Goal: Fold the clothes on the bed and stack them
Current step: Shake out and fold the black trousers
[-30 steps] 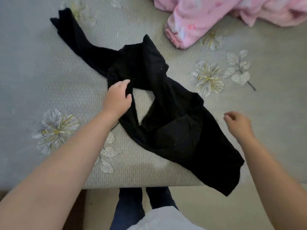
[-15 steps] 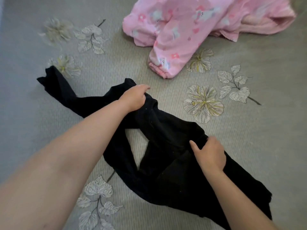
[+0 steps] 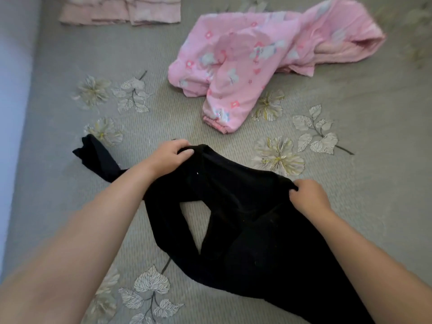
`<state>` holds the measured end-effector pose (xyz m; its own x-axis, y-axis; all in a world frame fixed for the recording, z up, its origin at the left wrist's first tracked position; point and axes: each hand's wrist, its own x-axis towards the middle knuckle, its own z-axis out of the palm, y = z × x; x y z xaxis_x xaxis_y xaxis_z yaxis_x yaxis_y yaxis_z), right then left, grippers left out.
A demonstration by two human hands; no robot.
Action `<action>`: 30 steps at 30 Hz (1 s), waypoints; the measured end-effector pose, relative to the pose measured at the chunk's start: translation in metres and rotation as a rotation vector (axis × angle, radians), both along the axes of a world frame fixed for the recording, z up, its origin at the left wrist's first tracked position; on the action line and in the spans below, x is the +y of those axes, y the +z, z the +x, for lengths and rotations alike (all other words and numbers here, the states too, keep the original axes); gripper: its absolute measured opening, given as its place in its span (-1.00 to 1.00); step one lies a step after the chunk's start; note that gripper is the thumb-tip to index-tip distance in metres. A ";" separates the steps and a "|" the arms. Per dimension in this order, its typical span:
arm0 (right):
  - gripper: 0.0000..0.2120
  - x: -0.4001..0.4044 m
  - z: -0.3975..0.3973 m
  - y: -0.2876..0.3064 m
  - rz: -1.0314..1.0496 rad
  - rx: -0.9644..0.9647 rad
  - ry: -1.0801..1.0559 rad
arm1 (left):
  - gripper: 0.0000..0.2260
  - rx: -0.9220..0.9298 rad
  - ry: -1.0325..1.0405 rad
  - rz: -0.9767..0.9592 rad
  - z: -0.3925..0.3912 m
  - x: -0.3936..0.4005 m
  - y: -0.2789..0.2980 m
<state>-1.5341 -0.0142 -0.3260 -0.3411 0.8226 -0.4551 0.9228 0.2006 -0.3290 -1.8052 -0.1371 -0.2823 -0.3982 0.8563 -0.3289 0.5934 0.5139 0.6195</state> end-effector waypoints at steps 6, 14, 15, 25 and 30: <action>-0.89 0.053 -0.028 0.136 0.501 0.377 0.263 | -0.90 0.006 0.246 0.367 0.003 0.003 0.139; -0.82 0.086 -0.034 0.326 0.780 0.764 0.438 | -0.88 0.189 0.542 0.865 0.037 0.008 0.322; -0.81 0.089 -0.029 0.346 0.769 0.795 0.434 | -0.90 0.205 0.545 0.902 0.042 0.004 0.344; -0.68 0.070 0.037 0.492 0.752 0.673 0.523 | -0.86 0.413 0.570 0.979 0.115 -0.047 0.472; -0.69 0.050 0.090 0.512 0.767 0.713 0.376 | -0.86 0.731 0.562 0.912 0.160 -0.082 0.476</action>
<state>-1.4444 0.0355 0.1858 -0.6081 0.5914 0.5296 0.4098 0.8052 -0.4285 -1.6456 -0.2194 0.1934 -0.6126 0.3129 0.7258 0.7826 0.3684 0.5018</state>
